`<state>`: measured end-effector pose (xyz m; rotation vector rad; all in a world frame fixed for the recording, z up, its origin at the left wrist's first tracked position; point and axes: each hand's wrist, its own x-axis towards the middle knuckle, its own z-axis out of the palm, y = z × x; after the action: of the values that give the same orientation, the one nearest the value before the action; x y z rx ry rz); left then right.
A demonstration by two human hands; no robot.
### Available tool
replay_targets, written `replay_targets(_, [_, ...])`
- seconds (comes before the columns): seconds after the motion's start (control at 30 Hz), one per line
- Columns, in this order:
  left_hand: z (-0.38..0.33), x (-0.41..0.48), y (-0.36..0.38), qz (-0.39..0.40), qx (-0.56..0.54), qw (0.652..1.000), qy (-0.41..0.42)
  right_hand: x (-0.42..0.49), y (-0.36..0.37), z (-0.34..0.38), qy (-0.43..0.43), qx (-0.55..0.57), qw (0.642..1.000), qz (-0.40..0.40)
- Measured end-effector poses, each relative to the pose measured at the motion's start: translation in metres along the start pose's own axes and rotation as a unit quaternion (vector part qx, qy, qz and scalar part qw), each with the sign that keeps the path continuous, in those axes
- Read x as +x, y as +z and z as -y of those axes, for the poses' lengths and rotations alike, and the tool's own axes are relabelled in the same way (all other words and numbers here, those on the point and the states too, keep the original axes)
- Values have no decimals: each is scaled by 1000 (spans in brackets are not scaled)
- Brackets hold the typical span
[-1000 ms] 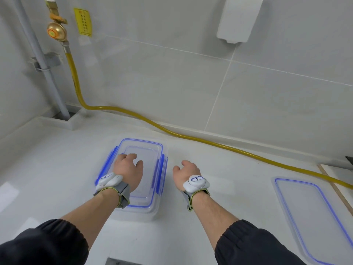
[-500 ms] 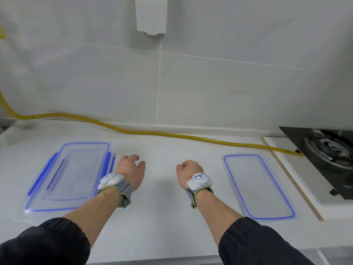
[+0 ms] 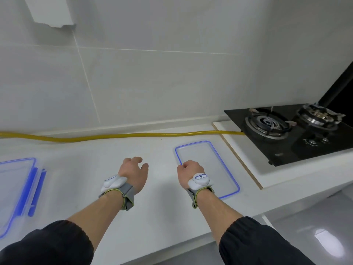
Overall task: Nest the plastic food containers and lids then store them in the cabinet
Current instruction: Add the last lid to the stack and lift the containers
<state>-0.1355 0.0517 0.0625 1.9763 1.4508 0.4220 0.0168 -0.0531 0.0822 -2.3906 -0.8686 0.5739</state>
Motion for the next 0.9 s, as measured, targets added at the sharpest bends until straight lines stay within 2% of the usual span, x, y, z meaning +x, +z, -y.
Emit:
replay_targets(0.4, [-61,-20,88,50,10,999,16,23,-50,-99,68,-1,998,-7])
replay_targets(0.77, [-81,-27,149,124,37,991,-26,49,-66,-163,127,-45,991,6])
replay_targets(0.9, [-83,-23,165,125,27,990,-54,61,-69,-177,139,-60,988,-6])
